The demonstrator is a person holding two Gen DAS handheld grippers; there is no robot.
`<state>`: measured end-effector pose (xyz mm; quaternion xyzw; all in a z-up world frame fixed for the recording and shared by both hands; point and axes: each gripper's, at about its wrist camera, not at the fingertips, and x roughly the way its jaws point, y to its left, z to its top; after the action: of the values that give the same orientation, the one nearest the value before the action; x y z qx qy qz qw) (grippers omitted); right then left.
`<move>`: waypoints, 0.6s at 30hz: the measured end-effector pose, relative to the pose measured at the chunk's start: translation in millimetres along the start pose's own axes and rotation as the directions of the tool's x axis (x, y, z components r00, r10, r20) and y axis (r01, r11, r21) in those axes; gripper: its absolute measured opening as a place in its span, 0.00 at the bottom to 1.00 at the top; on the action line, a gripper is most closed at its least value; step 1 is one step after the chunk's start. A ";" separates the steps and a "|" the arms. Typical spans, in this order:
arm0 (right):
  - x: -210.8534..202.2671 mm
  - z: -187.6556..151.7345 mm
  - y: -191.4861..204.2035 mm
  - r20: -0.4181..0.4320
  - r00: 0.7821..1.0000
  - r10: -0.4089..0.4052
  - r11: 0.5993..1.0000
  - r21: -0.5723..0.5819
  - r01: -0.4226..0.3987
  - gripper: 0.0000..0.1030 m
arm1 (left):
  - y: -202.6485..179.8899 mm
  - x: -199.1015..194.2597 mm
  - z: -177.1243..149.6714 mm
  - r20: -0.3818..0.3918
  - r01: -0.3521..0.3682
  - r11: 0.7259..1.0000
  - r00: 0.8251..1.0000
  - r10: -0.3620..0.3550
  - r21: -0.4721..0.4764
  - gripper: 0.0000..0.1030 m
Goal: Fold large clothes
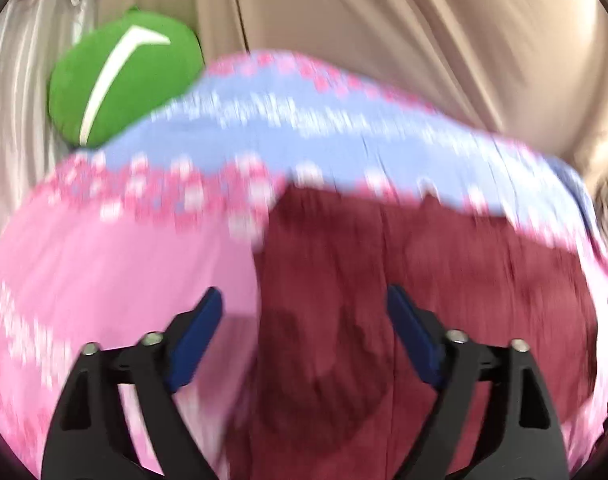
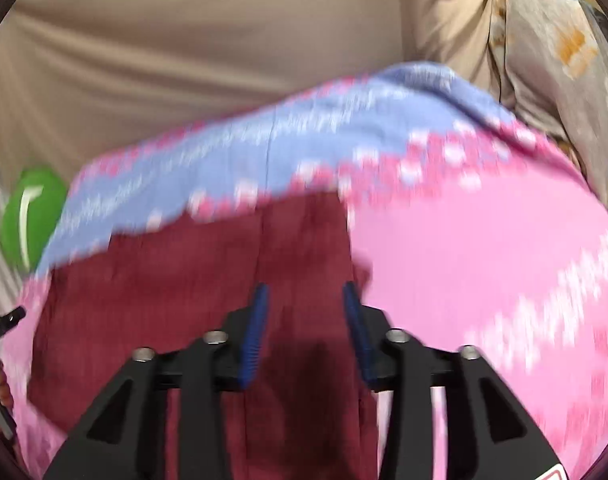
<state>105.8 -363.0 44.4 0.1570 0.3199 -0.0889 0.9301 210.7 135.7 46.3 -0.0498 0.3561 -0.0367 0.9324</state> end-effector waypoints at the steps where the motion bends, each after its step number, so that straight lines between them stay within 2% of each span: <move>1: 11.5 14.2 -0.7 0.002 1.000 0.002 1.000 0.009 -0.002 0.56 | 1.6 12.7 17.5 0.009 0.014 1.000 1.000 -0.014 -0.017 0.87; 4: 57.4 47.5 -0.3 -0.029 1.000 0.007 0.998 0.055 -0.006 0.59 | 10.0 59.6 50.0 -0.030 0.036 0.995 0.999 -0.039 -0.090 0.90; 5: 71.9 53.6 -1.2 -0.048 0.999 -0.001 0.997 0.072 0.005 0.59 | 11.0 71.7 54.3 -0.051 0.016 0.993 0.998 -0.022 -0.114 0.90; 8: 112.5 62.7 -2.8 -0.099 0.995 -0.016 0.995 0.096 0.025 0.59 | 17.9 115.2 63.7 -0.130 0.014 0.989 0.991 -0.034 -0.149 0.87; 9: 120.0 60.2 -2.7 -0.110 0.994 -0.015 0.995 0.100 0.026 0.58 | 20.5 123.6 63.0 -0.143 0.020 0.986 0.989 -0.045 -0.168 0.70; 10: 132.4 58.4 -1.5 -0.142 0.990 -0.009 0.994 0.104 0.024 0.35 | 22.9 131.6 59.3 -0.162 0.042 0.980 0.984 -0.074 -0.193 0.56; 11: 143.0 56.2 -1.5 -0.177 0.984 -0.001 0.995 0.101 0.019 0.14 | 23.5 136.3 55.0 -0.188 0.062 0.975 0.977 -0.103 -0.213 0.30; 12: 145.9 55.5 -0.1 -0.187 0.982 0.014 0.995 0.103 0.005 0.05 | 25.3 140.2 52.5 -0.201 0.078 0.969 0.971 -0.126 -0.233 0.07; 13: 141.1 55.6 2.7 -0.161 0.987 0.025 0.995 0.099 -0.009 0.05 | 25.7 139.9 51.8 -0.194 0.082 0.968 0.972 -0.129 -0.236 0.05; 15: 115.7 59.1 8.7 -0.046 0.997 0.055 0.996 0.075 -0.051 0.04 | 24.6 132.2 53.0 -0.153 0.056 0.978 0.984 -0.088 -0.202 0.03; 17: 91.3 65.0 9.5 0.057 0.996 0.064 0.995 0.072 -0.068 0.04 | 23.1 123.8 55.8 -0.108 0.016 0.987 0.994 -0.034 -0.163 0.03; 18: 90.5 66.6 8.1 0.061 0.997 0.052 0.996 0.072 -0.057 0.04 | 21.9 125.9 55.1 -0.110 0.005 0.988 0.994 -0.022 -0.153 0.03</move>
<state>216.3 -384.5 39.6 0.1972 0.2846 -0.0797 0.9348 341.9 148.1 1.4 -0.1213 0.4090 -0.0183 0.9042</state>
